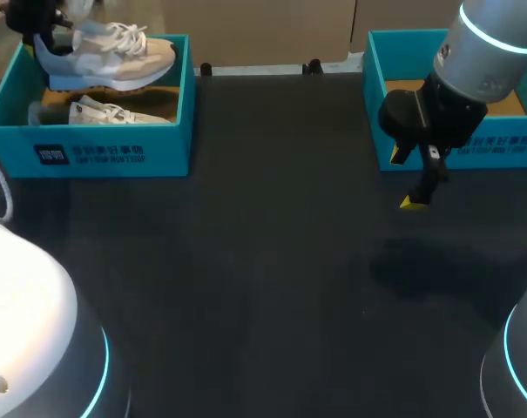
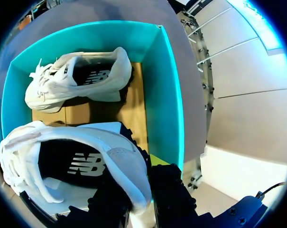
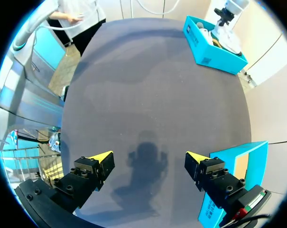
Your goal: Take the shoe out of the shoebox, open the shoe tongue, remove and reinsert the insole, then place the shoe into the shoebox
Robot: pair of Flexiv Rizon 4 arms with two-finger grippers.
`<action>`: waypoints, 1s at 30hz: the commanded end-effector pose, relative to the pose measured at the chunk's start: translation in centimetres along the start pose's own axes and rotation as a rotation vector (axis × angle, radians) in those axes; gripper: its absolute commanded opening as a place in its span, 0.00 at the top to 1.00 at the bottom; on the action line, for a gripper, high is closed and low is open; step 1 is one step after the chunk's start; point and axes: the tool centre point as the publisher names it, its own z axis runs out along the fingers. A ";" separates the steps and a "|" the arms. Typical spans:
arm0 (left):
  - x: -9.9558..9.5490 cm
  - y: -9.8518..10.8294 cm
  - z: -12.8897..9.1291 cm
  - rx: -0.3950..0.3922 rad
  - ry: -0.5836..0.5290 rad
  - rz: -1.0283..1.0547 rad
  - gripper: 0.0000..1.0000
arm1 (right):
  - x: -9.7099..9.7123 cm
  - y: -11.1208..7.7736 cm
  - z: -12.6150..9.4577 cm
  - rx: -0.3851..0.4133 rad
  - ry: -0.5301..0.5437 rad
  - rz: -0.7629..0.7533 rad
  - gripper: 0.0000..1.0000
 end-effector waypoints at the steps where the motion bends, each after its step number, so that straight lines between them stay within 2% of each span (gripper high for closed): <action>1: 0.0 1.0 1.2 0.010 -0.005 0.000 1.00 | -0.1 0.0 0.1 0.001 0.001 0.000 0.00; 17: 0.0 1.6 5.2 0.046 0.006 -0.023 1.00 | -0.1 0.0 0.1 0.001 0.001 0.000 0.00; 30: -0.6 1.4 6.9 0.060 0.011 -0.024 1.00 | -0.1 0.0 0.1 0.001 0.001 0.000 0.00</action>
